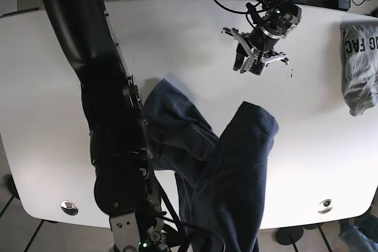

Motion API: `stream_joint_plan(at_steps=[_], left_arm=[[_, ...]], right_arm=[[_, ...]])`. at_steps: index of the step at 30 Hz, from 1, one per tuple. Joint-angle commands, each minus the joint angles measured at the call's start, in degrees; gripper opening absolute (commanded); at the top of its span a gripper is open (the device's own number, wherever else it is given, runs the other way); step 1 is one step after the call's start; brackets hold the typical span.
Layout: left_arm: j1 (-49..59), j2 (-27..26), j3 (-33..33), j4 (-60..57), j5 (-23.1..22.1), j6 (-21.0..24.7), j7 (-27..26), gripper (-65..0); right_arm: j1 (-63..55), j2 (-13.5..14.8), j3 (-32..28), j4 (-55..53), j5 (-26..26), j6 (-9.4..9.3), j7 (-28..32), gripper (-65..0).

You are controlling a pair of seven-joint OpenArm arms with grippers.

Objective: Fold the T-shirt properly
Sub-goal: 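Lift the navy shirt with the right gripper and grasp it with the left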

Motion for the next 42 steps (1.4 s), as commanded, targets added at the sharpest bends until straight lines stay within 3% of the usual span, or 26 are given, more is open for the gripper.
stream_joint_plan(at_steps=[1, 6, 10, 12, 13, 16, 19, 25, 31, 32, 34, 36, 37, 38, 42], left_arm=[[-0.4, 0.0, 3.6, -1.6, -0.8, -0.1, -1.3, -55.8], [-2.8, 0.0, 13.8, -6.1, -0.6, 0.8, -1.0, -39.7], [-4.5, 0.0, 19.1, -6.4, -0.7, 12.9, -1.3, -30.3], [-5.8, 0.0, 21.2, -6.4, -0.6, 19.3, -1.3, -23.1], [-7.6, 0.0, 22.5, -6.5, -0.6, 23.4, -1.3, -16.0], [-10.7, 0.0, 23.2, -6.7, -0.7, 31.2, -1.3, -6.8], [-15.7, 0.0, 23.2, -11.8, -0.9, 35.8, -1.3, -5.6], [-26.3, 0.0, 23.3, -27.1, -1.1, 35.8, -1.5, -5.7], [-33.3, 0.0, 23.3, -42.5, -1.1, 35.8, -5.7, -5.8], [-33.9, 0.0, 23.3, -44.5, -1.1, 35.6, -5.7, -6.1], [-34.5, 0.0, 23.0, -47.3, -1.1, 31.0, -5.8, -18.3], [-34.7, 0.0, 22.0, -50.0, -1.1, 27.7, -5.8, -38.1], [-35.1, 0.0, 19.8, -51.3, -1.0, 27.7, -5.8, -54.0], [-35.4, 0.0, 17.9, -51.6, -1.0, 27.4, -5.8, -63.7], [-35.1, -2.2, 12.6, -48.2, -1.1, 27.2, -5.8, -65.0]], right_arm=[[4.1, -0.1, 1.8, -2.9, 1.1, -0.45, 2.0, -62.9], [4.3, -0.1, 1.8, -4.8, 1.2, -0.28, 2.1, -62.9], [3.0, -0.1, 1.7, -4.7, 1.3, -0.28, 2.1, -62.9], [2.0, -0.1, 1.7, -4.6, 1.3, -0.28, 2.1, -62.9], [1.8, -0.1, 1.7, -4.6, 1.3, -0.19, 2.1, -62.9], [1.5, -0.1, 1.7, -4.6, 1.3, -0.19, 2.1, -62.9], [1.4, -0.1, 1.7, -4.6, 1.3, -0.1, 2.1, -62.9], [1.3, -0.1, 1.7, -4.6, 1.3, -0.01, 2.1, -62.9], [0.2, 0.0, 1.7, -4.5, 1.3, -0.01, 2.1, -62.9], [0.2, 0.0, 1.7, -4.5, 1.3, -0.01, 2.1, -62.9], [0.2, 0.0, 1.7, -4.5, 1.3, -0.01, 2.1, -62.9], [0.2, 0.6, 1.8, -4.5, 1.3, -0.01, 2.1, -62.9], [0.2, 0.9, 1.8, -4.5, 1.3, -0.01, 2.1, -62.9], [0.2, 1.0, 1.8, -4.5, 1.3, -0.1, 2.1, -62.9], [0.2, 2.4, 1.8, -4.6, 1.3, -0.36, 2.1, -62.9]])
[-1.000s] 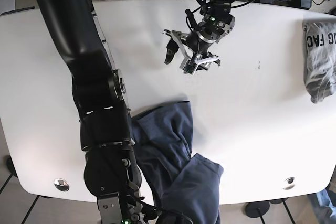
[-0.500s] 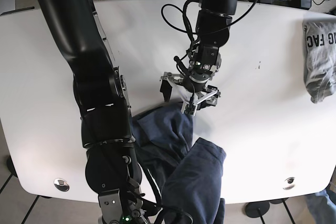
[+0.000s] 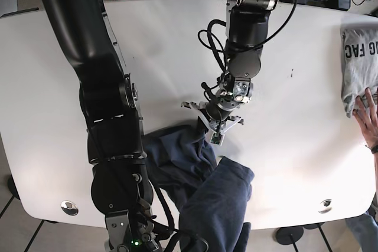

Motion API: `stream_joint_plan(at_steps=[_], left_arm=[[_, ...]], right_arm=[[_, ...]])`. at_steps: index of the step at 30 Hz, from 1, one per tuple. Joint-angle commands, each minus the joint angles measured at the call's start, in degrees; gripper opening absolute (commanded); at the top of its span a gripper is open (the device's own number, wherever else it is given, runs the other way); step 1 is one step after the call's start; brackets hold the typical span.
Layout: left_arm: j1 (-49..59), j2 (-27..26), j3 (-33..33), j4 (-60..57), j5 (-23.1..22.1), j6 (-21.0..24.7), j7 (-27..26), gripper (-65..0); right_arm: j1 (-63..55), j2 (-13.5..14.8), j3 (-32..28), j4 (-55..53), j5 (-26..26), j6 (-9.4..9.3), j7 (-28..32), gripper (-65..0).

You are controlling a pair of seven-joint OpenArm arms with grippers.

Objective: Fold the T-shirt properly
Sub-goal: 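Lift the navy shirt with the right gripper and grasp it with the left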

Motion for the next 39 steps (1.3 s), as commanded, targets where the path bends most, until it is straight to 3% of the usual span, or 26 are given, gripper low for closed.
stream_joint_plan(at_steps=[1, 4, 9, 13, 16, 19, 23, 26, 30, 34, 38, 39], left_arm=[[0.6, -1.2, -2.1, 3.5, 1.9, 1.3, 4.4, -65.0], [3.3, -1.8, -6.9, 12.6, 2.1, -4.3, 4.8, -65.0], [2.2, -7.2, -19.0, 20.9, 2.0, -13.7, 14.1, -65.0], [-0.8, -11.8, -27.7, 26.4, 2.0, -18.1, 19.9, -65.0], [-4.6, -14.3, -32.3, 29.1, 2.0, -18.6, 23.1, -65.0], [-11.4, -18.3, -32.8, 29.6, 2.0, -18.7, 27.2, -65.0], [-24.8, -22.8, -32.0, 29.3, 2.1, -18.7, 30.5, -65.0], [-36.4, -28.7, -27.3, 26.4, 2.0, -18.7, 33.4, -65.0], [-45.0, -34.3, -26.9, 23.3, 2.0, -18.7, 33.7, -65.0], [-38.9, -35.6, -29.1, 24.8, 1.9, -18.7, 33.7, -65.0], [-24.5, -34.8, -33.9, 32.2, 1.8, -18.7, 33.7, -65.0], [-18.9, -33.1, -35.2, 34.4, 0.1, -18.7, 33.4, -65.0]], right_arm=[[2.7, 0.7, 0.2, 1.0, 0.3, -0.41, 2.1, -62.9], [1.7, 2.2, 2.6, 0.9, 0.1, -0.41, 2.1, -62.9], [1.6, 6.5, 4.0, 0.6, 0.0, -0.58, 2.1, -62.9], [1.7, 7.6, 5.2, -4.8, 0.1, -3.92, 4.4, -62.9], [2.0, 7.6, 8.3, -9.0, 0.1, -4.01, 7.1, -62.9], [3.7, 8.2, 8.6, -14.5, 0.1, -4.36, 9.8, -62.9], [9.3, 8.3, 8.6, -20.4, 0.3, -4.45, 11.8, -62.9], [10.9, 8.4, 8.8, -21.3, 0.4, -4.45, 11.7, -62.9], [10.9, 8.9, 18.6, -21.2, 0.1, -4.01, 6.2, -62.9], [8.7, 10.1, 24.6, -18.3, 0.4, -3.66, 2.3, -62.9], [-7.1, 10.1, 26.1, -4.6, 0.5, -0.58, -3.5, -62.9], [-13.8, 9.9, 26.0, -0.2, 0.5, 0.91, -4.4, -62.9]])
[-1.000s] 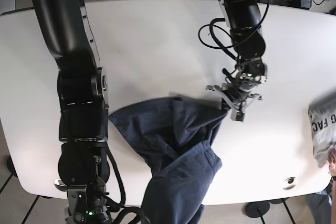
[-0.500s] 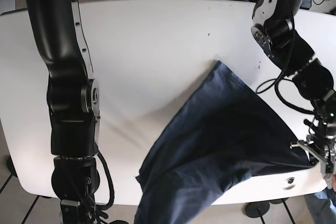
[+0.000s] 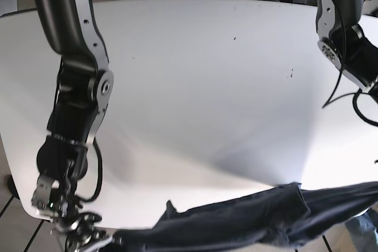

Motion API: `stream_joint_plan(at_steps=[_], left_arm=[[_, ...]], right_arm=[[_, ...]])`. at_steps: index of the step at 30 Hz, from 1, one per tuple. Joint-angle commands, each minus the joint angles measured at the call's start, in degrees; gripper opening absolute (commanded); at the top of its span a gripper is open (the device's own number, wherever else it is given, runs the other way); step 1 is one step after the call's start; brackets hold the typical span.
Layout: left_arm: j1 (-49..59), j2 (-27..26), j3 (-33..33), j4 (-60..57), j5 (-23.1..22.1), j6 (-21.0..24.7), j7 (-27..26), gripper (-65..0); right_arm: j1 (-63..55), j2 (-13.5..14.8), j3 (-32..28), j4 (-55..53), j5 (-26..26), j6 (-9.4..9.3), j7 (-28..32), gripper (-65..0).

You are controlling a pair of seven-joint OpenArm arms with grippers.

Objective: Fold the T-shirt properly
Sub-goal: 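Lift the navy shirt with the right gripper and grasp it with the left, then drag the navy shirt across the table with both grippers to spread it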

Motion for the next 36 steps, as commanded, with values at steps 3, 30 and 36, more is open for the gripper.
stream_joint_plan(at_steps=[3, 30, 36], left_arm=[[12.9, 1.7, -4.5, 5.5, -7.9, 0.4, -1.8, -65.0], [59.4, 20.3, -25.5, 21.3, -13.7, -6.5, -8.8, -65.0], [61.5, 20.3, -28.5, 21.3, -13.7, -6.5, -8.8, -65.0]], right_arm=[[-14.2, -0.3, -0.1, 9.9, 0.6, 2.6, 0.4, -62.9], [-58.4, 0.8, 4.7, 28.7, 0.6, 12.45, 0.3, -62.9], [-62.7, 0.5, 4.6, 31.8, 5.5, 12.62, -1.8, -62.9]])
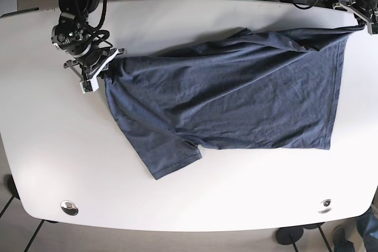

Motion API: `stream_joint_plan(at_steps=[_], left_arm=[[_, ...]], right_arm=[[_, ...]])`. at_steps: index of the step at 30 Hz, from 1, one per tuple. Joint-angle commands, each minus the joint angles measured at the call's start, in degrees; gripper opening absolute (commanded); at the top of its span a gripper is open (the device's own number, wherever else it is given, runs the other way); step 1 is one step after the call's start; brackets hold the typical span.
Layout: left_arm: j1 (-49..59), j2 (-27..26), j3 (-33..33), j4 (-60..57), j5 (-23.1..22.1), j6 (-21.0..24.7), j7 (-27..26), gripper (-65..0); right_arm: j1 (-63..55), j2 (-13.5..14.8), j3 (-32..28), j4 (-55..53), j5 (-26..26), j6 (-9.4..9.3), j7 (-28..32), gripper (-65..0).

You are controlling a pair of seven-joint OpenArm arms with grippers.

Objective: Fold the T-shirt properly
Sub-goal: 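Drag the navy shirt across the table with both grippers to spread it, then grasp the navy shirt edge with both grippers and lift it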

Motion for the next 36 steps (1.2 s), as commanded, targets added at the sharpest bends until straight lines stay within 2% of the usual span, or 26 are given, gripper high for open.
stream_joint_plan(at_steps=[1, 3, 4, 6, 8, 9, 10, 13, 14, 15, 20, 23, 25, 28, 31, 33, 36], left_arm=[[0.5, -0.8, -0.8, 0.9, -0.3, 0.5, -0.9, -65.0], [0.5, -0.8, -0.6, 0.9, -0.3, 0.5, -0.9, -64.2], [0.5, -0.8, -0.6, 0.9, -0.3, 0.5, -0.9, -61.0], [0.2, -0.8, -0.5, 0.7, -0.3, 0.5, -0.9, -43.9], [0.0, -0.8, 0.0, -0.4, -0.3, 0.5, -0.9, -35.7], [-0.3, -0.8, 1.3, -0.9, -0.4, 0.5, -0.9, -33.8], [-1.0, -1.0, 2.7, -0.8, -0.8, 0.5, -0.9, -33.1], [-2.3, -0.9, 4.3, 0.4, -1.3, 0.5, -1.0, -33.2], [-3.6, -0.9, 4.6, 0.5, -2.7, 0.5, -1.0, -33.2], [-4.3, -0.9, 4.6, 0.4, -3.5, 0.5, -0.9, -33.2], [-7.7, -1.0, 7.3, 0.3, -3.6, 0.5, -0.9, -33.2], [-10.6, -1.2, 7.9, 0.1, -3.6, 0.5, -0.9, -33.2], [-14.0, -1.2, 7.9, 0.0, -3.1, 0.5, -0.9, -33.2], [-21.5, -1.4, 8.6, -3.2, 3.9, 0.5, -0.9, -32.8], [-28.2, -4.8, 9.7, -10.1, 9.5, 0.5, -1.0, -32.6], [-32.5, -6.2, 9.6, -15.9, 10.0, 0.5, -1.3, -32.6], [-39.7, -9.6, 9.7, -26.9, 10.1, 0.5, -1.5, -32.6]], right_arm=[[-0.9, 0.3, 0.1, 1.5, 3.2, 0.03, 0.9, -62.8], [-1.0, 0.3, 0.1, 1.3, 3.7, 0.03, 0.9, -62.6], [-1.2, 0.1, 0.1, 1.4, 4.0, 0.03, 0.9, -62.5], [-2.3, -0.1, 0.0, 3.5, 4.1, 0.21, 1.1, -62.3], [-2.8, -0.1, -0.2, 5.9, 4.1, -0.06, 1.2, -57.4], [-2.8, -0.1, -0.3, 6.9, 4.1, -0.06, 1.2, -51.5], [-2.6, -0.1, -0.3, 7.7, 4.1, -0.14, 1.2, -40.1], [0.0, -0.1, 0.0, 7.8, 4.1, -0.14, 1.2, -16.6], [1.3, -0.1, 0.0, 7.8, 4.0, -0.14, 1.2, -11.3], [2.5, -0.1, 0.0, 7.7, 3.7, -0.14, 1.2, -10.0], [10.8, 0.0, -0.2, -0.7, 3.5, -0.23, 1.0, -16.2], [16.6, 0.4, -0.4, -9.7, 3.4, -0.23, 1.0, -16.8], [20.5, 1.9, -0.8, -16.3, 3.4, -0.23, 1.0, -16.8], [23.8, 3.6, -2.0, -23.5, 2.7, -0.23, 3.0, -17.0], [24.1, 3.6, -2.0, -26.0, 1.0, -0.23, 5.0, -17.1], [23.8, 3.5, -2.0, -26.4, 0.2, -0.23, 5.1, -18.1], [21.4, 2.8, -2.0, -26.4, 0.8, -0.23, 5.2, -26.6]])
